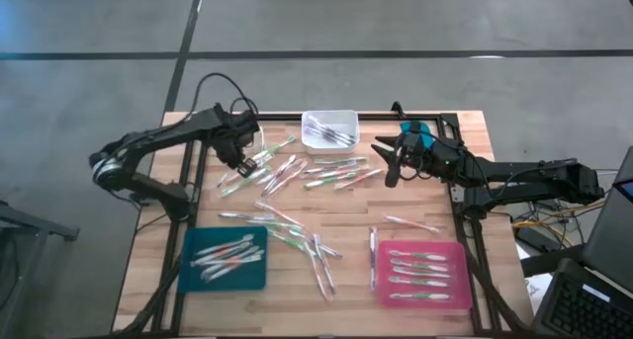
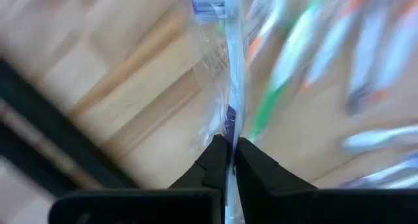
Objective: Pick & Place Toothbrushes
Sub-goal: Put the violet toothbrush into the white bin
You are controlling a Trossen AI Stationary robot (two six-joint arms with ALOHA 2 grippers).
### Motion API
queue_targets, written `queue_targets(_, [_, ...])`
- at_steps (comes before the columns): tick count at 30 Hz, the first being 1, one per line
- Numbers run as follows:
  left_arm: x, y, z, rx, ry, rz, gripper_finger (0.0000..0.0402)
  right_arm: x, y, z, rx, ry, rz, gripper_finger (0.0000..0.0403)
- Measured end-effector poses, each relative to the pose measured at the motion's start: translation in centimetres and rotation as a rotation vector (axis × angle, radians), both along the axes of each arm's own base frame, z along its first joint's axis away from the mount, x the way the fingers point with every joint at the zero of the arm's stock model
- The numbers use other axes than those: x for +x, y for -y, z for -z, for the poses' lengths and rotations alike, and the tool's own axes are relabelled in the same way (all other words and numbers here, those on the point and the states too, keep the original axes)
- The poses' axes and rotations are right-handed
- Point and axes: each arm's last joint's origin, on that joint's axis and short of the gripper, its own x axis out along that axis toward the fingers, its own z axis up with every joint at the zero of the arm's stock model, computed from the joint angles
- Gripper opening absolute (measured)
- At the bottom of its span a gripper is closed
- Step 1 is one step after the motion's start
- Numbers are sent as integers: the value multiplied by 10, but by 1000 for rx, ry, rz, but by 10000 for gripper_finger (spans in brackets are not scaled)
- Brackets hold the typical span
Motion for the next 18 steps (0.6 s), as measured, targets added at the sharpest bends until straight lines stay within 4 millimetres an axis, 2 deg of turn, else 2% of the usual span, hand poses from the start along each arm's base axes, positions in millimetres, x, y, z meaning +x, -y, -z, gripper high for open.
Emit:
queue_targets(8, [9,9,-21,114,374,86,21,0,0,3,-1,-32,0,132])
queue_targets(18, [54,31,-24,284,839,319,21,0,0,4,1,-37,-4,146])
